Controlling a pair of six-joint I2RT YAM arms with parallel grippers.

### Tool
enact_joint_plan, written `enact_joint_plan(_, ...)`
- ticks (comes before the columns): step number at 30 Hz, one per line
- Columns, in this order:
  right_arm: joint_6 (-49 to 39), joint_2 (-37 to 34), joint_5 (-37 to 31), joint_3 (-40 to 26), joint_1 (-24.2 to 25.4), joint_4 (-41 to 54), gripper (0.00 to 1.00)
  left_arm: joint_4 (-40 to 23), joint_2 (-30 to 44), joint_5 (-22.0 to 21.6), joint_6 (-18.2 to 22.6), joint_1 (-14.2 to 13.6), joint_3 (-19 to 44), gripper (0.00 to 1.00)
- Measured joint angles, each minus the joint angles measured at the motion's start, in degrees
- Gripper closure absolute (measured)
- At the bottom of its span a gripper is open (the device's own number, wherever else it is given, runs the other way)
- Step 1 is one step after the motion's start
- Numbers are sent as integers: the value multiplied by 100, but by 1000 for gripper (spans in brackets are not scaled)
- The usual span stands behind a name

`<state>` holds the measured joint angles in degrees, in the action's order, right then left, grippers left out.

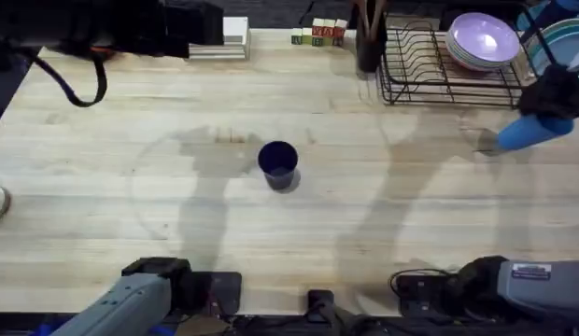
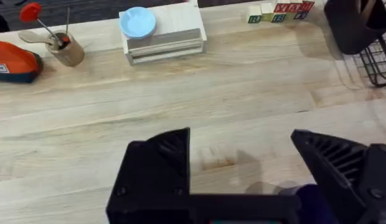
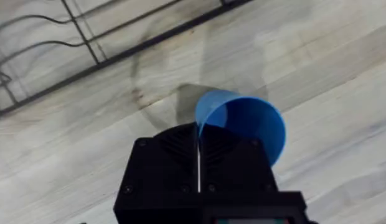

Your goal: Pick up the cup on the table and put them onto the rack.

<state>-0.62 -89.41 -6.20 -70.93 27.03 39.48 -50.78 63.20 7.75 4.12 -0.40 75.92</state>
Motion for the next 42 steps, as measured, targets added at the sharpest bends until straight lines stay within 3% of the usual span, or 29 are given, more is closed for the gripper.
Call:
enact_joint_plan(12, -26, 1275, -2, -329, -193, -167, 970, 0, 0, 0, 0, 0, 0, 8)
enact_joint_plan(21, -418, 1283, 0, -329, -1390, -1085, 971, 0, 0, 0, 0, 0, 0, 7)
enact_joint_plan(33, -614, 712, 0, -329, -2656, -2433, 971, 0, 0, 0, 0, 0, 0, 7)
enact_joint_plan(42, -632, -176, 0, -329, -2995, -2684, 971, 0, 0, 0, 0, 0, 0, 8)
